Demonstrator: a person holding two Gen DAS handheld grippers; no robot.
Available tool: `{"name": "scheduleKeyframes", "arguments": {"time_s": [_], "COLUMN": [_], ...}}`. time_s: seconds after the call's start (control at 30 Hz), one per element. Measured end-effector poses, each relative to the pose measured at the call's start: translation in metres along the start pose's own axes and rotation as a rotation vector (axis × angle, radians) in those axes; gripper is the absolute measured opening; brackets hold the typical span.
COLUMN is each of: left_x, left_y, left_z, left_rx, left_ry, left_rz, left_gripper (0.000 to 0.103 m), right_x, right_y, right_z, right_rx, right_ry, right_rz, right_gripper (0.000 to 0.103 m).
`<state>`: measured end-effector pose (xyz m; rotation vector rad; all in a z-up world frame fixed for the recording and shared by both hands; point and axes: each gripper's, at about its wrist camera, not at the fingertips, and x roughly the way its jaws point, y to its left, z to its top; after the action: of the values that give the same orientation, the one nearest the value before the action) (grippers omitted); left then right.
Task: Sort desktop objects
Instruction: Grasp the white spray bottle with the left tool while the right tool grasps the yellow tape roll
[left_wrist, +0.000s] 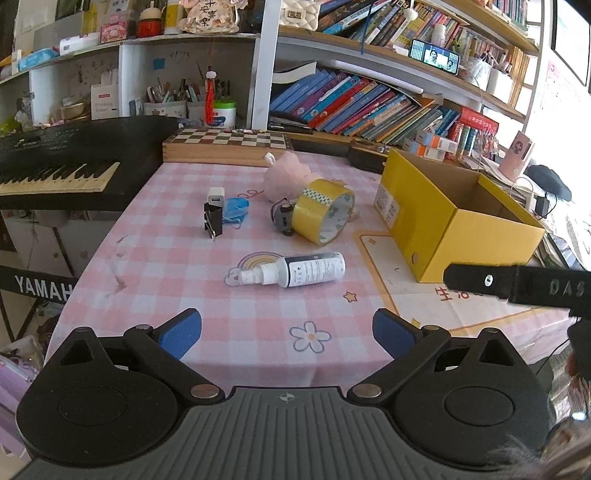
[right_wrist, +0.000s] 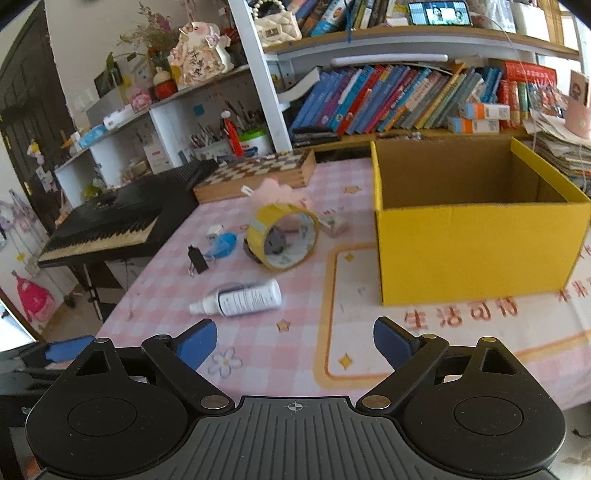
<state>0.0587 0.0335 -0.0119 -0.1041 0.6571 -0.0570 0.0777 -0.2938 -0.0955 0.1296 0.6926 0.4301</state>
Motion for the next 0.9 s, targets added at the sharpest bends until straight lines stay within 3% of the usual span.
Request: {"name": "scheduleKeyframes", "arguments": {"time_s": [0.3, 0.47, 0.9], "left_x": [0.035, 0.053, 0.102], "left_y": [0.01, 0.011, 0.008], "left_z": [0.017, 0.027, 0.05], "left_rx": [0.058, 0.112, 0.22], "left_ry": [0.016, 0.005, -0.007], "left_rz": [-0.066, -0.073, -0.144], "left_gripper": [0.081, 0.079, 0.077], "right_x": [0.028, 0.051, 0.1], "right_y": [0.004, 0.006, 0.011], "right_z": [0.029, 0.045, 0.08], "right_rx": [-0.015, 0.006, 0.036], "right_ry": [0.005, 0.031, 0.06], "right_rz": [0.064, 0.109, 0.146], "right_gripper": [0.092, 0.087, 0.086]}}
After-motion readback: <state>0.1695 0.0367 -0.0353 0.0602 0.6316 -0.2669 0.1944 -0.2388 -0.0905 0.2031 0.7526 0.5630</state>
